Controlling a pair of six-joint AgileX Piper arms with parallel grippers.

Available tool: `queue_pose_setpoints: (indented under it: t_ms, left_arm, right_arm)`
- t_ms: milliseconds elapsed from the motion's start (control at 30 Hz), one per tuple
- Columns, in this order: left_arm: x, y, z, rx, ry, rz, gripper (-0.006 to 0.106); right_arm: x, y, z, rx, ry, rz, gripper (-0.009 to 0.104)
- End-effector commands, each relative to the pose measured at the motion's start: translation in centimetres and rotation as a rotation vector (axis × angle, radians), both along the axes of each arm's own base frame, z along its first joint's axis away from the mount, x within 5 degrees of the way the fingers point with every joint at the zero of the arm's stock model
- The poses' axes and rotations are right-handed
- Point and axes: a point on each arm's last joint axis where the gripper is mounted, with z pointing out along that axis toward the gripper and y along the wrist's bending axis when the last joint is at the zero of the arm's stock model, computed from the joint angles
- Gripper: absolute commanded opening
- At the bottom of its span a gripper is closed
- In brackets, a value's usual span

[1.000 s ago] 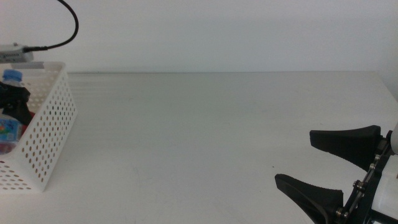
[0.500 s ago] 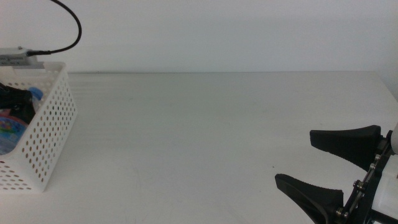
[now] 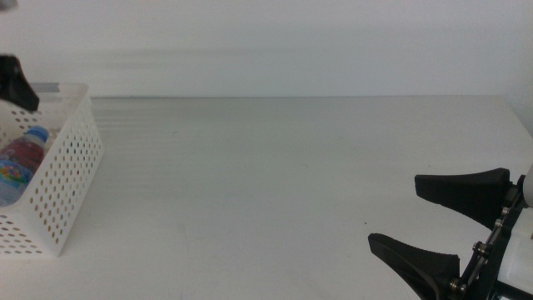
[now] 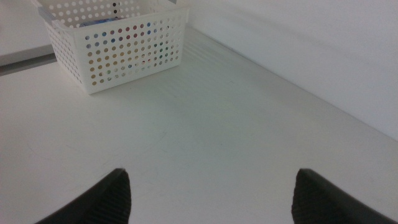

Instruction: Use arms to grab the bottles and put them into the dustbin to the left of the table.

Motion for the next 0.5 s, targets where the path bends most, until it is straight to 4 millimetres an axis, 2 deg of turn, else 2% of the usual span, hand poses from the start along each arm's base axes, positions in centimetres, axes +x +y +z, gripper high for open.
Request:
queue_pose_setpoints:
  t_ms: [0,167,467]
  left_arm:
    - [-1.8,-1.4,4.3,-0.055,-0.157,0.012,0.09]
    - [-3.8,-3.9,7.3,-0.106,-0.263,-0.034,0.09]
    - [-7.3,-10.1,11.2,-0.107,-0.425,-0.193,0.083]
  right_arm:
    - [0.1,0.0,1.6,0.064,-0.084,-0.005,0.068]
    - [0.1,0.0,1.6,0.064,-0.084,-0.005,0.068]
    - [0.1,0.0,1.6,0.064,-0.084,-0.005,0.068]
